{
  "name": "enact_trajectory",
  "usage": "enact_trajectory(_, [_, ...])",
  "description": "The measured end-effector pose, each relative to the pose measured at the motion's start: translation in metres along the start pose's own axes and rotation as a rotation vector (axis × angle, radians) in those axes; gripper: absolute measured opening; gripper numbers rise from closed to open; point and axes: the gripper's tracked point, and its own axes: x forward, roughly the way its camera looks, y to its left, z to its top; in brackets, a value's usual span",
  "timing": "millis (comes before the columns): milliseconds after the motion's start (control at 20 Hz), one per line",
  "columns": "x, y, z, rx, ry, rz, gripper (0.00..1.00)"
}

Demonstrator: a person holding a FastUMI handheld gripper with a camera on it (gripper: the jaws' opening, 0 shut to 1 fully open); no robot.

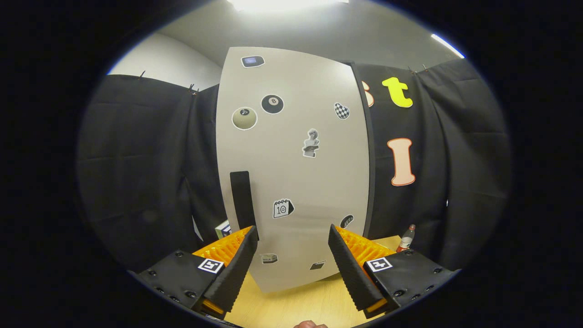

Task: Open the shoe cabinet door, grab the shoes and put them into the shoe cabinet, then close the shoe cabinet door.

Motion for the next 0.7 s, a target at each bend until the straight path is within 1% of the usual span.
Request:
enact_trajectory(300, [0.0013, 0.0014, -0.0007, -0.002, 0.009, -0.002, 0.98])
enact_trajectory(700, [0.0051, 0.0079, -0.0054, -0.047, 0.015, 0.011, 0.98])
